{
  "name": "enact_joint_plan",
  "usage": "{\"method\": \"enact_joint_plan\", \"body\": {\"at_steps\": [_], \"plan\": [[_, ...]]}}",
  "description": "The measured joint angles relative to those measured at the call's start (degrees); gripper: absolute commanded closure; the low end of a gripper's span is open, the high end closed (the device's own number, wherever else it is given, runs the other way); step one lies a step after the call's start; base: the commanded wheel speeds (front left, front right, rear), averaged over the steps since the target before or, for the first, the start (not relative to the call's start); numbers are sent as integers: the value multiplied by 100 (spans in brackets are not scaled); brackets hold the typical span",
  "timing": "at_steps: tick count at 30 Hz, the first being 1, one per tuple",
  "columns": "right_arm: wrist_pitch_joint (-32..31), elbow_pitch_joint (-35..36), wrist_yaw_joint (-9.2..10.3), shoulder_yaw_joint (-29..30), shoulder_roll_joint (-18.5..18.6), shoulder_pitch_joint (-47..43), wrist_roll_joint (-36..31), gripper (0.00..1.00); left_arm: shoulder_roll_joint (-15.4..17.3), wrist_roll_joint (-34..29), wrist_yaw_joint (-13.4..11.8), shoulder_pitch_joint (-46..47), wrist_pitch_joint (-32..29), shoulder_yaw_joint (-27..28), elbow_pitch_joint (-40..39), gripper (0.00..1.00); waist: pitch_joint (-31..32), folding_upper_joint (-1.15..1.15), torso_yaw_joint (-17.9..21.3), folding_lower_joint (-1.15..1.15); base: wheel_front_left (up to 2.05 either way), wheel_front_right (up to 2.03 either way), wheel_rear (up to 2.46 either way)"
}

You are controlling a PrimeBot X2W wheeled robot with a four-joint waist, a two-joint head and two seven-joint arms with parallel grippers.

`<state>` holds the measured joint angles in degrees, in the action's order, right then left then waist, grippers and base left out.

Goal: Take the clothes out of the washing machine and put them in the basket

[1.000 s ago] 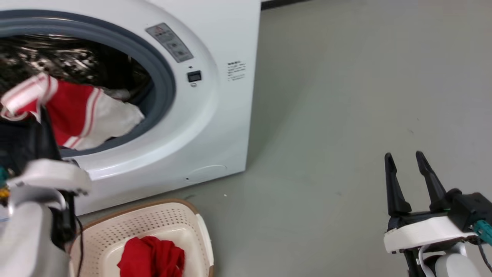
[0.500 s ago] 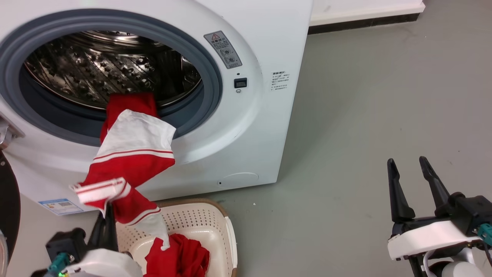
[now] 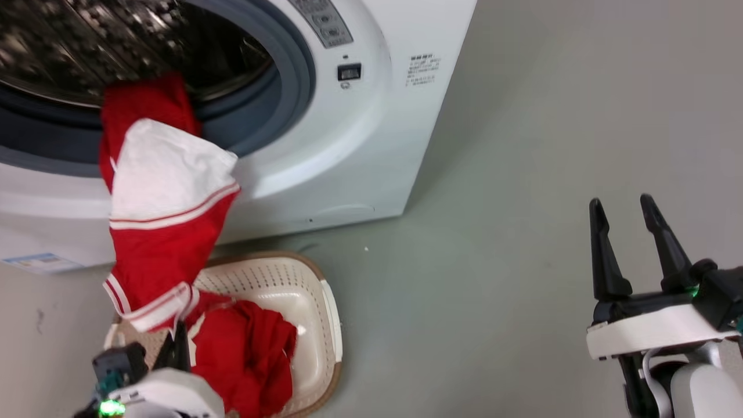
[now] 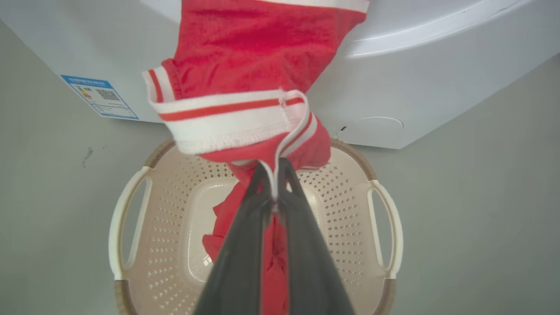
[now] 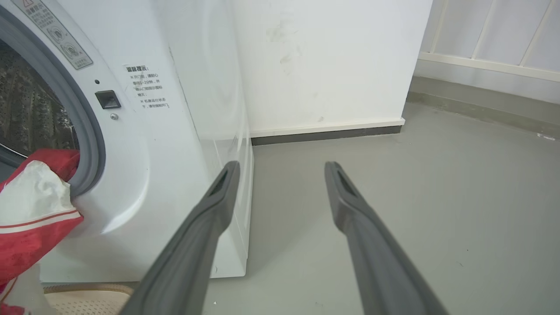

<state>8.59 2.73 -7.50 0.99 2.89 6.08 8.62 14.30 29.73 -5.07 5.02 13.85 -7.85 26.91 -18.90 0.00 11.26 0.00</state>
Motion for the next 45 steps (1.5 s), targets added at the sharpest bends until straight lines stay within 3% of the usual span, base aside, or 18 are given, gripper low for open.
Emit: {"method": "enact_joint_plan", "body": {"at_steps": [14,31,33,34,35,45], "plan": [[355,-147,0,-174,0,592,237,0,316,-203,549,1884,107,88,2176,100,-1405,0,388,1,0,0,0],[603,-450,0,-355,-2,1004,502,0,494,86,1013,3492,-33,213,4075,100,-2172,0,712,1,0,0,0],[611,-480,0,-360,-1,1029,523,0,499,132,1045,3601,-33,233,4196,49,-2191,0,744,1,0,0,0],[619,-504,0,-361,-1,1029,541,0,501,135,1061,3643,-31,237,4236,4,-2190,0,755,1,0,0,0],[621,-525,0,-363,-1,1029,554,0,505,155,1063,3671,-29,243,4274,0,-2182,0,761,1,0,0,0],[646,-650,0,-334,-2,1016,528,0,457,165,1144,3443,98,211,4404,0,-1759,0,702,0,0,0,0]]}}
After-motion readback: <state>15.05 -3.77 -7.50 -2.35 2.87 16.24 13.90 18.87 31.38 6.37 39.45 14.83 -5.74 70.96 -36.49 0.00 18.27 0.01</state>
